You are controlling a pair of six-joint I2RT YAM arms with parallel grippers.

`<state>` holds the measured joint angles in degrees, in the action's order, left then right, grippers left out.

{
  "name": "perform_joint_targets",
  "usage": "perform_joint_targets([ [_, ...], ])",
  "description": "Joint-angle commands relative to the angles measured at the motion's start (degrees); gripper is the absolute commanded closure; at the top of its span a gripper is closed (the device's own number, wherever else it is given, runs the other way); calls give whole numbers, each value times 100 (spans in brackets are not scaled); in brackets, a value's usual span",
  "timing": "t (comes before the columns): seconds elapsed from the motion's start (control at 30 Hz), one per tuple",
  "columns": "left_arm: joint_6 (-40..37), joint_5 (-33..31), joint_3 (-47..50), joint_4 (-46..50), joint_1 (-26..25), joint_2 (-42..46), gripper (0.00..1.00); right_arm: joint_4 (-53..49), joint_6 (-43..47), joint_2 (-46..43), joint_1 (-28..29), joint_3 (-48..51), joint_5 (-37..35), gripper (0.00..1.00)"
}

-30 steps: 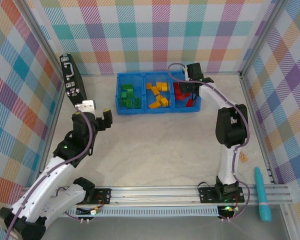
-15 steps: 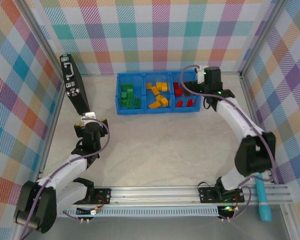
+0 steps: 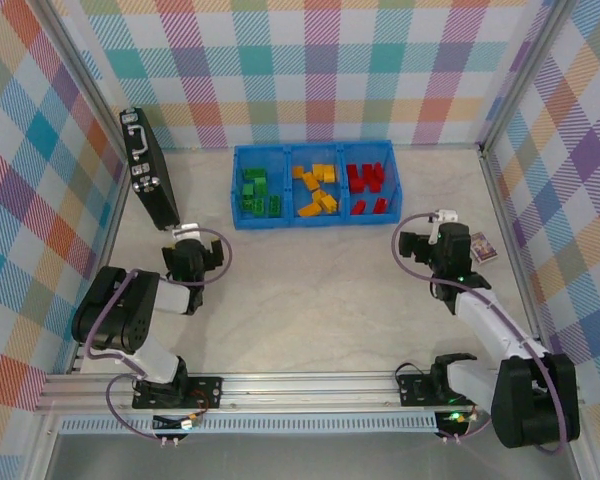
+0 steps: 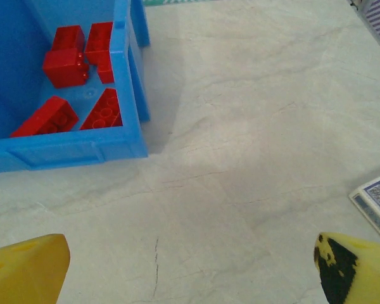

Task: Sort the legos into containers by color
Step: Reset both arms

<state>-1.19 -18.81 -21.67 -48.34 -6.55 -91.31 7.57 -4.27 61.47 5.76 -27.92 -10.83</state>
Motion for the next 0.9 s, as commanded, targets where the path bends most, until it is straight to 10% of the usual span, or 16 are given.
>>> perform_joint_targets([
  [0.0, 109, 452, -118, -254, 121, 63, 0, 1238, 7, 234, -188, 254, 237, 1],
  [0.33, 101, 465, -109, -238, 117, 87, 0, 4428, 443, 2766, -434, 541, 1093, 1],
  [0.87, 13, 563, -151, -179, 83, 65, 0, 3962, 355, 2644, -506, 432, 1056, 1],
])
